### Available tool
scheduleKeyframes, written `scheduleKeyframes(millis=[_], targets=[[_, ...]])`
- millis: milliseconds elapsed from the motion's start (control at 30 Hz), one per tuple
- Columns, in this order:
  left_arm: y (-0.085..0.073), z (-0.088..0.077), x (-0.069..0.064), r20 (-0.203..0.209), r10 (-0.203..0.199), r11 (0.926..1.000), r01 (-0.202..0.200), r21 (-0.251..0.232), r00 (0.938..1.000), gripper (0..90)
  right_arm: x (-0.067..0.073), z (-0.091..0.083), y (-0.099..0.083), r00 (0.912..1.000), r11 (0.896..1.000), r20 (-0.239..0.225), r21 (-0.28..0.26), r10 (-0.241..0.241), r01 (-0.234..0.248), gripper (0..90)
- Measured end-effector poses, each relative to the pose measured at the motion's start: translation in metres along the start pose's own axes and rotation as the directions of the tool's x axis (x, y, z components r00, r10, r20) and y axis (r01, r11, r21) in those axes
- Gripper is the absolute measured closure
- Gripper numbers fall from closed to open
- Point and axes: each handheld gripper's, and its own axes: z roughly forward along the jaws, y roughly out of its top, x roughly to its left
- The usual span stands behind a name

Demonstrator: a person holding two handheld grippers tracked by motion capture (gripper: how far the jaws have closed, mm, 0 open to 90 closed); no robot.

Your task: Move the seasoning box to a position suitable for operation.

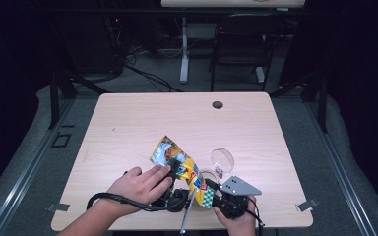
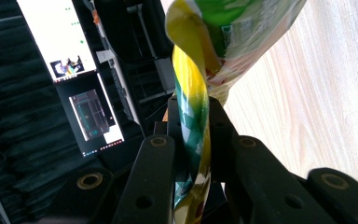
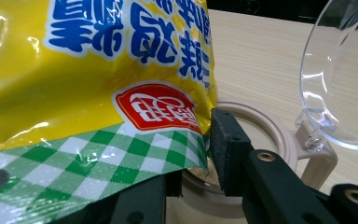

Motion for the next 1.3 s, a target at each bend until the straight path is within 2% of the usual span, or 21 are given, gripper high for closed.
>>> scheduleKeyframes(millis=[500, 533, 800, 900, 933, 1133, 1300], targets=[[-0.0003, 0.0002, 0.0029, 0.01, -0.014, 0.9999, 0.014, -0.005, 0.9999, 84.6, 0.0001, -0.0007, 0.001, 1.0, 1.0, -0.006, -0.006, 0.003, -0.003, 75.1], [0.0001, 0.0002, 0.0041, 0.007, -0.002, 1.0, 0.002, -0.004, 1.0, 84.6, -0.0001, -0.0008, 0.001, 1.0, 1.0, -0.006, -0.005, 0.003, -0.003, 75.1], [0.0008, 0.0011, 0.006, 0.012, -0.009, 0.9999, 0.009, -0.009, 0.9999, 84.8, -0.0007, -0.0019, 0.0015, 0.9998, 1.0, -0.015, -0.005, 0.01, -0.01, 75.7], [0.001, 0.0012, 0.0073, 0.01, 0.004, 1.0, -0.004, -0.007, 0.9999, 84.8, -0.0007, -0.002, 0.0016, 0.9998, 1.0, -0.015, -0.004, 0.011, -0.012, 76.0], [0.0007, 0.0015, 0.0067, 0.016, -0.007, 0.9999, 0.007, -0.008, 0.9999, 84.8, -0.0005, -0.0017, 0.0016, 0.9997, 1.0, -0.017, -0.007, 0.015, -0.016, 76.1], [0.0007, 0.0014, 0.0078, 0.013, 0.002, 1.0, -0.002, -0.007, 0.9999, 84.8, -0.0003, -0.0017, 0.0017, 0.9997, 1.0, -0.017, -0.012, 0.017, -0.017, 76.3], [0.0014, 0.0019, 0.0073, 0.014, -0.005, 0.9999, 0.005, -0.009, 0.9999, 84.8, -0.0011, -0.0026, 0.0018, 0.9998, 1.0, -0.016, -0.006, 0.015, -0.015, 76.5]])
